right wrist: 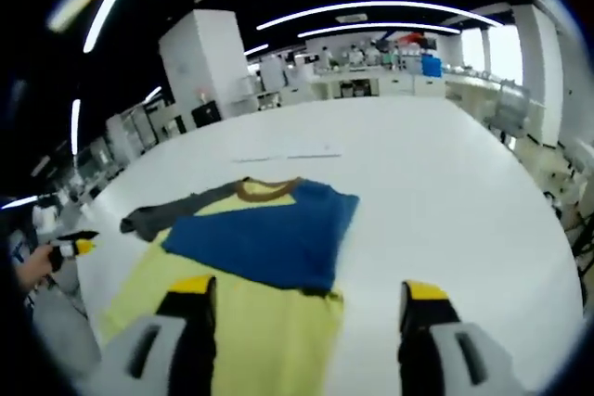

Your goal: Fold the garment on the visible template until the final outline fits inside the template.

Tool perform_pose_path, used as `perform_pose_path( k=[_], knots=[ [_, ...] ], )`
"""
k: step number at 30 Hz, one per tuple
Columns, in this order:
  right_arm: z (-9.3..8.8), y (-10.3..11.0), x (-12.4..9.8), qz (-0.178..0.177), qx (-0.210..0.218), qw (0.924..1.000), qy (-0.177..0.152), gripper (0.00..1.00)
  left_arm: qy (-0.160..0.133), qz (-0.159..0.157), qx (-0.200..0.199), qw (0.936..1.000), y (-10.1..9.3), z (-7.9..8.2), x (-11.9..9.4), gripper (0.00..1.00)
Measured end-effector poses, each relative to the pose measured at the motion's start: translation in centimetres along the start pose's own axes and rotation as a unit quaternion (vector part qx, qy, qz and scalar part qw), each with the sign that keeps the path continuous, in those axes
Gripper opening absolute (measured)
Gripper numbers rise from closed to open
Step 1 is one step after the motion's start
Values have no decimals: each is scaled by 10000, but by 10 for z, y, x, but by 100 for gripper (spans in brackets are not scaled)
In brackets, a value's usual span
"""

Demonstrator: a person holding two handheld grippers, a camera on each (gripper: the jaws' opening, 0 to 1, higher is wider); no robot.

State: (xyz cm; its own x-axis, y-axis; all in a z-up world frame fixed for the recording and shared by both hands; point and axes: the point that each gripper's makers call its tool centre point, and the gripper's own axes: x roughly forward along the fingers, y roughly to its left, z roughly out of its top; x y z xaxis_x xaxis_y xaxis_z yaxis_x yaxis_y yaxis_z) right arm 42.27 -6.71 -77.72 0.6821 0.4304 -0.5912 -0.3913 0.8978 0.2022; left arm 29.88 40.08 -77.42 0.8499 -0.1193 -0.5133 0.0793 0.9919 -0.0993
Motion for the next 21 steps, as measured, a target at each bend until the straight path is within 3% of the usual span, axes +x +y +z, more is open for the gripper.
perform_pose_path(
  k=[6,21],
  knots=[
    [-4,5,-14,84,-131,9998,83,93,-20,214,-37,9998,21,8,24,54],
    [-20,9,-45,144,-11,9998,147,91,71,503,94,9987,51,4,72,33]
  ],
)
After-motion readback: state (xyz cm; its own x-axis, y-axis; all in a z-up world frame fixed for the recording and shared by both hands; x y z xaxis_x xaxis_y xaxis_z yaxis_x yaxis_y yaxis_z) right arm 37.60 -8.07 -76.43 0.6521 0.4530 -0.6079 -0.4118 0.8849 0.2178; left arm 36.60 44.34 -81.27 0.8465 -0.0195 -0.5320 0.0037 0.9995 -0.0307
